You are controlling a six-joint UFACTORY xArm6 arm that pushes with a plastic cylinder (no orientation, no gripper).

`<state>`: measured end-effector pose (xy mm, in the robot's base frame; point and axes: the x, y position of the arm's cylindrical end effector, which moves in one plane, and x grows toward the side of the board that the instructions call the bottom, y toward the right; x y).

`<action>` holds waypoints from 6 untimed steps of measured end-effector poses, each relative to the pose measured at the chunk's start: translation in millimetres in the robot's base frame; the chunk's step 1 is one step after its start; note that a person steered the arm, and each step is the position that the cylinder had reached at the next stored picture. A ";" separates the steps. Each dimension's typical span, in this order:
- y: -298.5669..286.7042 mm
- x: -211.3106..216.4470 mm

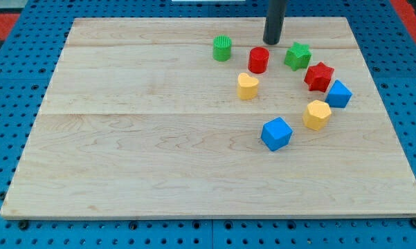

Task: Nudge the red circle to the right

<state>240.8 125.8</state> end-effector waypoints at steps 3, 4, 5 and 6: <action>-109.1 72.9; -67.7 62.8; 8.7 25.3; 47.2 9.4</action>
